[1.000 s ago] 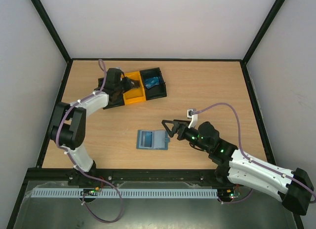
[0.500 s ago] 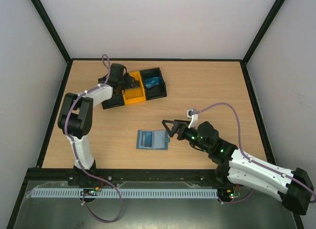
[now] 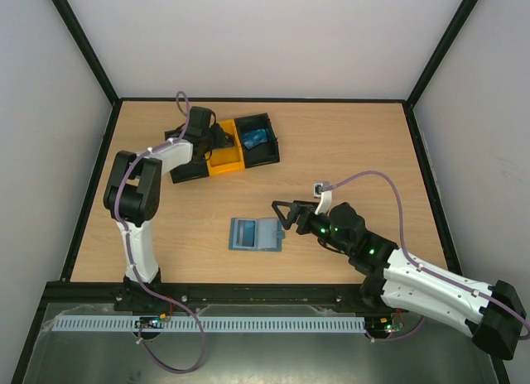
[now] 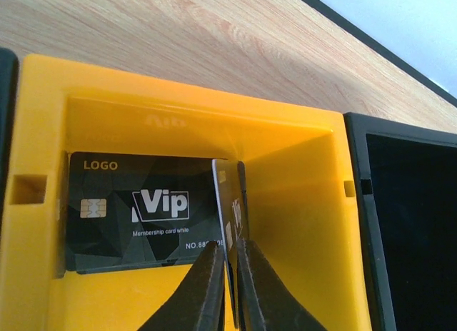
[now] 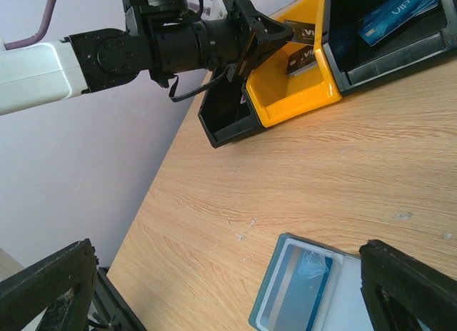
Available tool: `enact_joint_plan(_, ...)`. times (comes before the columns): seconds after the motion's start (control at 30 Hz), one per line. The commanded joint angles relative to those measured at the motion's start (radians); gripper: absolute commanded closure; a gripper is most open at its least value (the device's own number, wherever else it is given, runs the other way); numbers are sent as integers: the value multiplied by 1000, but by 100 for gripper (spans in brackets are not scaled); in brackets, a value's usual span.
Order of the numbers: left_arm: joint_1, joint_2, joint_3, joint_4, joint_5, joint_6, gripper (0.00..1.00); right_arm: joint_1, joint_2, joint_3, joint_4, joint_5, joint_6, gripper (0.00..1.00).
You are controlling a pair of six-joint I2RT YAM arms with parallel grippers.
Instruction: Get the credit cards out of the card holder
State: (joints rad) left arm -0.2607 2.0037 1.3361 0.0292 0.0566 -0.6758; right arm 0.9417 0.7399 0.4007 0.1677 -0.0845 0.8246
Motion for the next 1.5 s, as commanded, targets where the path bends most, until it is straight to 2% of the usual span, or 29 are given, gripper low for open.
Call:
enact_joint_plan(0.0,6,34,47,-31,-11,18,91,-3,0,30,-13,22,-17,2)
enact_joint_plan(0.47,6,-4,126,-126,-45,72,80,-3,6,-1,-3,28,14,2)
enact_joint_plan(0.63,6,-33,132,-160,-61,66,75,-3,38,26,-51,67,27,1)
enact_joint_plan(0.8,6,-93,106,-171,-58,66,63,-3,64,46,-107,64,76,0)
enact_joint_plan(0.93,7,-168,61,-173,-30,71,40,-3,65,25,-79,9,99,3)
enact_joint_plan(1.13,5,-316,-16,-249,21,109,15,-3,76,23,-76,-21,109,7)
enact_joint_plan(1.23,5,-399,-77,-286,75,135,1,-3,101,12,-28,-68,122,13)
enact_joint_plan(1.37,3,-482,-150,-332,145,164,0,-1,152,6,11,-110,140,20)
enact_joint_plan(1.47,3,-552,-214,-339,198,182,0,0,206,8,34,-120,149,28)
